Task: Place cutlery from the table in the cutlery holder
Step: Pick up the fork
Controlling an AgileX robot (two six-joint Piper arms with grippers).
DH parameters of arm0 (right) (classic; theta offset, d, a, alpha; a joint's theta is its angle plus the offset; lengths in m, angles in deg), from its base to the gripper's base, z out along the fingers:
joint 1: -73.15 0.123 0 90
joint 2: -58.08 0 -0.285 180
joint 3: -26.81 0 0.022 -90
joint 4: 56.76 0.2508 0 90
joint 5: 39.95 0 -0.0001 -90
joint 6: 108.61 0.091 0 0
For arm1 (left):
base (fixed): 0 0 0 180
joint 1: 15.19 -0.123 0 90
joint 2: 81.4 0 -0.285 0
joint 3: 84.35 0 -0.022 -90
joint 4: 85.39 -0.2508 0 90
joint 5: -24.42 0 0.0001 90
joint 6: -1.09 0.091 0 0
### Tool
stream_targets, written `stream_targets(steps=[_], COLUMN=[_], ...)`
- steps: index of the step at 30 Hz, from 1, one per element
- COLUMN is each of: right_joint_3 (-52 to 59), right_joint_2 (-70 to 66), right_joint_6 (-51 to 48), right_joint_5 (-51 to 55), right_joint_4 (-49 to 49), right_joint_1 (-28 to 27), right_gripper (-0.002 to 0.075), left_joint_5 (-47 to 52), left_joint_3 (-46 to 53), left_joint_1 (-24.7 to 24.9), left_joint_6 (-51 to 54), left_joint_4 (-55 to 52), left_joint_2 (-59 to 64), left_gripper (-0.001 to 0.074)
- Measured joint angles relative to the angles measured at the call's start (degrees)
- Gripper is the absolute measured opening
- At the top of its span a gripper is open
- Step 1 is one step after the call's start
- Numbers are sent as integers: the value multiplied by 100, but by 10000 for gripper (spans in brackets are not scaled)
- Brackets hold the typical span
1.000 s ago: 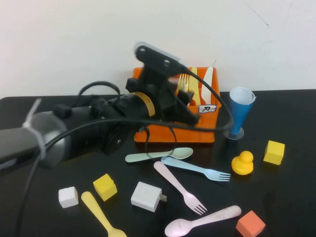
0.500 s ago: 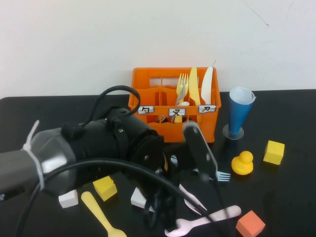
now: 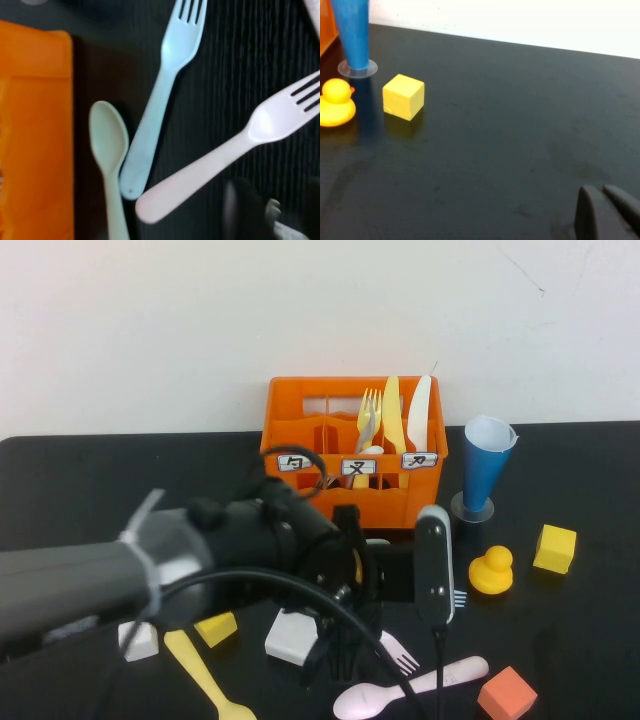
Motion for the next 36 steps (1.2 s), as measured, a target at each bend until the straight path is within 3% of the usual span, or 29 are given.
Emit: stream_targets(steps=[2, 5, 27, 31, 36], right_joint_3=[0, 0, 0, 0, 0], right_joint_2=[0, 0, 0, 0, 0], right_joint_6=[0, 0, 0, 0, 0], right_joint_5=[0, 0, 0, 0, 0], right_joint_4=[0, 0, 0, 0, 0], right_joint_1=[0, 0, 0, 0, 0], right_gripper=[-4, -4, -4, -4, -4], left_joint_5=[-163, -398, -1396, -1356, -858], left_joint_3=[0, 0, -62, -76, -121], left_joint_1=[0, -24, -402, -414, -440], left_joint_6=[0, 46, 1760, 2167, 2267], left_joint_4=[-116, -276, -203, 204, 894], left_joint_2=[206, 496, 1303, 1335, 1335], left_gripper=[342, 389, 376, 345, 181])
